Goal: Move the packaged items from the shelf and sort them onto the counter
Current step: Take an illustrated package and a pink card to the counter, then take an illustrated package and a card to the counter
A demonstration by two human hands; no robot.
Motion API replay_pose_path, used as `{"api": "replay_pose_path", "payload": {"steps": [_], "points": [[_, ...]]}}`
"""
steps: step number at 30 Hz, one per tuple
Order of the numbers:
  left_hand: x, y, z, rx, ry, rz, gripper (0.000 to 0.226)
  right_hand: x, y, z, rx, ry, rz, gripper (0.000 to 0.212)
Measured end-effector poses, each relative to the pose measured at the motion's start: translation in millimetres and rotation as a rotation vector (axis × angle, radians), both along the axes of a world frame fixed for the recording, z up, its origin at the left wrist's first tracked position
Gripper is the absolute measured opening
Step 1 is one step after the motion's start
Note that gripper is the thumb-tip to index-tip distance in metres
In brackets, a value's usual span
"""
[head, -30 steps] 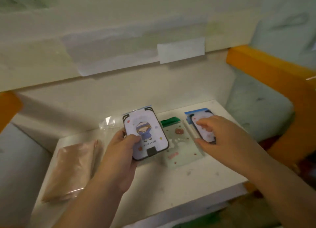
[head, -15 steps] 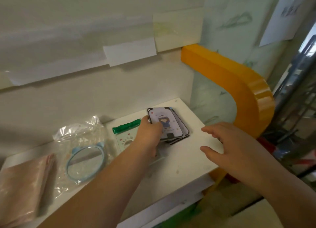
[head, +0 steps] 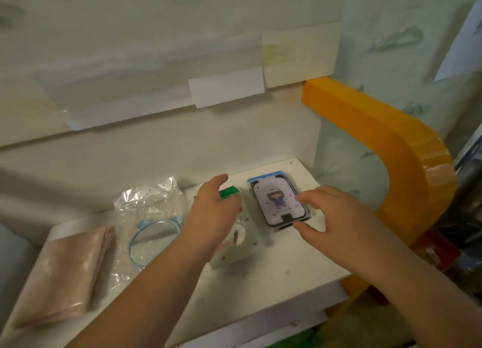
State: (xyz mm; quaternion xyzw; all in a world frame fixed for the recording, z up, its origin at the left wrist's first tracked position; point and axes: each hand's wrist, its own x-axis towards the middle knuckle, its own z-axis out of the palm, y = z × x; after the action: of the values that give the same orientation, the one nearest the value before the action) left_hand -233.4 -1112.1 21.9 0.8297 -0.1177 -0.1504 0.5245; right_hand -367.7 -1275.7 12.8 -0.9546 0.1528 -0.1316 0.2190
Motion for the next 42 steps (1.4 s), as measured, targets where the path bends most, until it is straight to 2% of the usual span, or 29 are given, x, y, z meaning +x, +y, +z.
{"api": "replay_pose_path", "payload": {"steps": [1, 5, 7, 14, 23, 27, 31, 37, 42], "points": [[2, 13, 3, 0.051, -0.097, -0.008, 0.052, 7, 4, 1, -0.014, -0.016, 0.028, 0.043], [9, 74, 19, 0.471, -0.657, 0.003, 0.053, 37, 30, 12, -0.026, -0.031, 0.145, 0.04], [8, 109, 32, 0.548, -0.747, 0.048, 0.052, 54, 49, 17, -0.038, -0.047, 0.205, 0.045], [-35, 239, 69, 0.739, -0.797, 0.24, 0.049, 102, 168, 38, 0.026, -0.108, 0.477, 0.045], [-76, 423, 66, 0.654, -0.707, 0.608, 0.045, 109, 351, 65, 0.051, -0.243, 0.709, 0.037], [-87, 512, 48, 0.644, -0.558, 0.61, 0.048, 97, 436, 75, 0.063, -0.305, 0.761, 0.031], [-94, 599, 33, 0.658, -0.515, 0.626, 0.05, 83, 520, 79, 0.07, -0.339, 0.806, 0.028], [-87, 689, 14, 0.663, -0.484, 0.549, 0.051, 99, 622, 54, -0.036, -0.205, 0.785, 0.039], [-61, 721, 1, 0.613, -0.483, 0.482, 0.051, 125, 655, 23, -0.059, -0.084, 0.727, 0.04]]}}
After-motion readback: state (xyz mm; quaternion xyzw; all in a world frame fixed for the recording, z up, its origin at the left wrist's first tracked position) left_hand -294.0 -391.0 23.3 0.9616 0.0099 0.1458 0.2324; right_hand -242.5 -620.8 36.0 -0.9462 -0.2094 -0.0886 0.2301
